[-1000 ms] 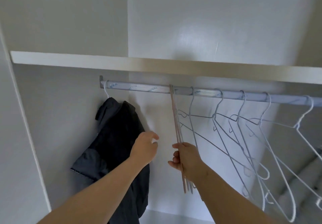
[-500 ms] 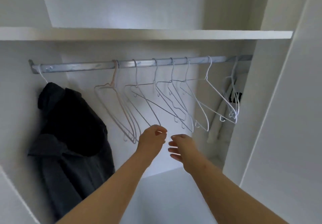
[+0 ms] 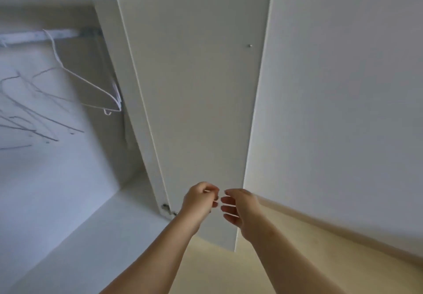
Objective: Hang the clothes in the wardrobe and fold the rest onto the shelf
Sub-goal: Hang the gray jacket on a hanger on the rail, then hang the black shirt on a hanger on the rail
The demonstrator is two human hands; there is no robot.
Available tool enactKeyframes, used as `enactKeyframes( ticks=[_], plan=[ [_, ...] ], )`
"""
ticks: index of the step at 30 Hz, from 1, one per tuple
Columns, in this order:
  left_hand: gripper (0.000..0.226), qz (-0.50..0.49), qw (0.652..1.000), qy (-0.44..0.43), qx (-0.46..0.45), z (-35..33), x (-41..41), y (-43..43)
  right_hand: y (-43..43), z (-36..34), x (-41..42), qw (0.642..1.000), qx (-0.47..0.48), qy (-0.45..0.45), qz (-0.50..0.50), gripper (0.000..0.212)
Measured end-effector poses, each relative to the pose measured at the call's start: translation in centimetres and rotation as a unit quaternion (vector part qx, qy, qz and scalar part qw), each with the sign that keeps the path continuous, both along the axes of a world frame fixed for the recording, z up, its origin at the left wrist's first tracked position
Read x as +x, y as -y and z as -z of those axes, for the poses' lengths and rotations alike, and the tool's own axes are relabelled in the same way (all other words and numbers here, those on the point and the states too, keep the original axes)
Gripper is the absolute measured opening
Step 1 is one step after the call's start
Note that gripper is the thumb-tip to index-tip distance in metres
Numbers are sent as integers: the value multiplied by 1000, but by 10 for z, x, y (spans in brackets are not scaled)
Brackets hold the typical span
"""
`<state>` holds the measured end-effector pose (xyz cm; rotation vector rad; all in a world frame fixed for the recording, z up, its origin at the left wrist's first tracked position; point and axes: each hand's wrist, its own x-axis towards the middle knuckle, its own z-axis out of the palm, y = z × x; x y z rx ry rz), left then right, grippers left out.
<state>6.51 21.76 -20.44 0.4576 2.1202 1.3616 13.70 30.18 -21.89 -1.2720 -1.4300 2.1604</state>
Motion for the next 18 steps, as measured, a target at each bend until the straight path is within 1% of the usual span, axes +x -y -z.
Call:
enactKeyframes(
  ticks=[1, 2, 4, 9, 12, 15, 18],
  plan=[
    [17, 15, 1000, 3, -1, 4, 15, -14, -11, 5, 19, 1000, -7, 1, 17, 11],
    [17, 45, 999, 12, -5, 8, 44, -38, -29, 9, 55, 999, -9, 3, 50, 11],
    [15, 68, 997, 33, 0, 18, 80, -66, -49, 16, 99, 996, -11, 17, 85, 12],
    [12, 183, 980, 81, 1, 39, 224, -162, -119, 36, 268, 973, -18, 49, 223, 10],
    [16, 266, 959, 95, -22, 50, 316, -211, -145, 52, 371, 946, -30, 59, 316, 11],
    [19, 316, 942, 108, -39, 61, 379, -236, -152, 63, 442, 922, -49, 76, 377, 11],
    [20, 387, 913, 112, -68, 73, 451, -265, -156, 73, 515, 886, -69, 77, 452, 12]
  ],
)
